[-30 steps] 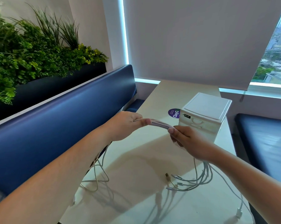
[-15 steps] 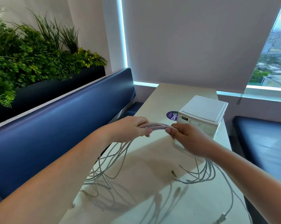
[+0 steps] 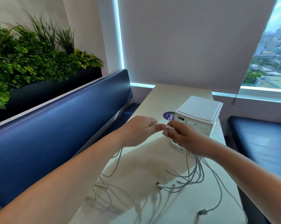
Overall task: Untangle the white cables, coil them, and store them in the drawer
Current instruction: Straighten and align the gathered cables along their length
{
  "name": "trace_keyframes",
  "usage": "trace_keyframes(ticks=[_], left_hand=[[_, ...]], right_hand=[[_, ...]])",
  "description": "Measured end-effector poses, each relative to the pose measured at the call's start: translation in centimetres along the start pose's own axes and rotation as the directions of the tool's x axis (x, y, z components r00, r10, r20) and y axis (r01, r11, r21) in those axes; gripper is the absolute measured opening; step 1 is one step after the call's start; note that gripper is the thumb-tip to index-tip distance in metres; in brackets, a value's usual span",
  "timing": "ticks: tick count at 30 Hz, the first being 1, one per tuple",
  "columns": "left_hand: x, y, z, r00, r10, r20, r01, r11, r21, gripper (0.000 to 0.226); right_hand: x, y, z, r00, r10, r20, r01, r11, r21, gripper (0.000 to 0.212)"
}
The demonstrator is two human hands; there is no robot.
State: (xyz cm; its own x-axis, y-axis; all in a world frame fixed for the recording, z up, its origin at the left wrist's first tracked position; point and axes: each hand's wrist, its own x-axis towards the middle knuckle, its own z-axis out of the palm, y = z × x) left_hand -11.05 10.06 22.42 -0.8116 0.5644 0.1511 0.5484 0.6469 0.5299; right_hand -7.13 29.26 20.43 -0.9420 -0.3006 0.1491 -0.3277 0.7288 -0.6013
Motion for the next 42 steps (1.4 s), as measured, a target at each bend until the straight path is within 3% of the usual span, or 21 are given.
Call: trace_keyframes(ticks=[4,10,20,30,35,42], left_hand=[[0.1,-0.7,-0.6,0.997,0.038,-0.069,-0.037,0.999,0.013,0.059],[0.5,-1.6,-1.7,0.992,0.040,-0.116,-0.036,0.999,0.036,0.060],[0.3,-3.2,-2.6,0.991,0.024,-0.135,-0.012,0.996,0.088,0.055],[-0.1,-5.5,-4.1,0.974,-0.042,-0.221,0.066,0.993,0.100,0.069],[-0.4,-6.2,-3.3,0.975,-0.059,-0.216,0.076,0.995,0.071,0.063],[-0.7,-6.9,-2.8,0.977,-0.103,-0.187,0.108,0.994,0.014,0.060]], right_hand=[[-0.4,1.4,0.6,0.997,0.062,0.055,-0.067,0.993,0.092,0.033],[-1.1,2.7,1.6,0.997,0.063,-0.042,-0.059,0.994,0.095,0.053],[-1.2,2.0,1.5,0.992,0.092,0.089,-0.118,0.927,0.357,0.041],[-1.5,2.4,1.2,0.989,0.144,-0.026,-0.141,0.985,0.096,0.052],[-2.0,2.1,0.5,0.985,0.148,-0.084,-0.154,0.985,-0.072,0.048],[-2.0,1.6,-0.2,0.992,0.122,-0.044,-0.125,0.990,-0.072,0.050]])
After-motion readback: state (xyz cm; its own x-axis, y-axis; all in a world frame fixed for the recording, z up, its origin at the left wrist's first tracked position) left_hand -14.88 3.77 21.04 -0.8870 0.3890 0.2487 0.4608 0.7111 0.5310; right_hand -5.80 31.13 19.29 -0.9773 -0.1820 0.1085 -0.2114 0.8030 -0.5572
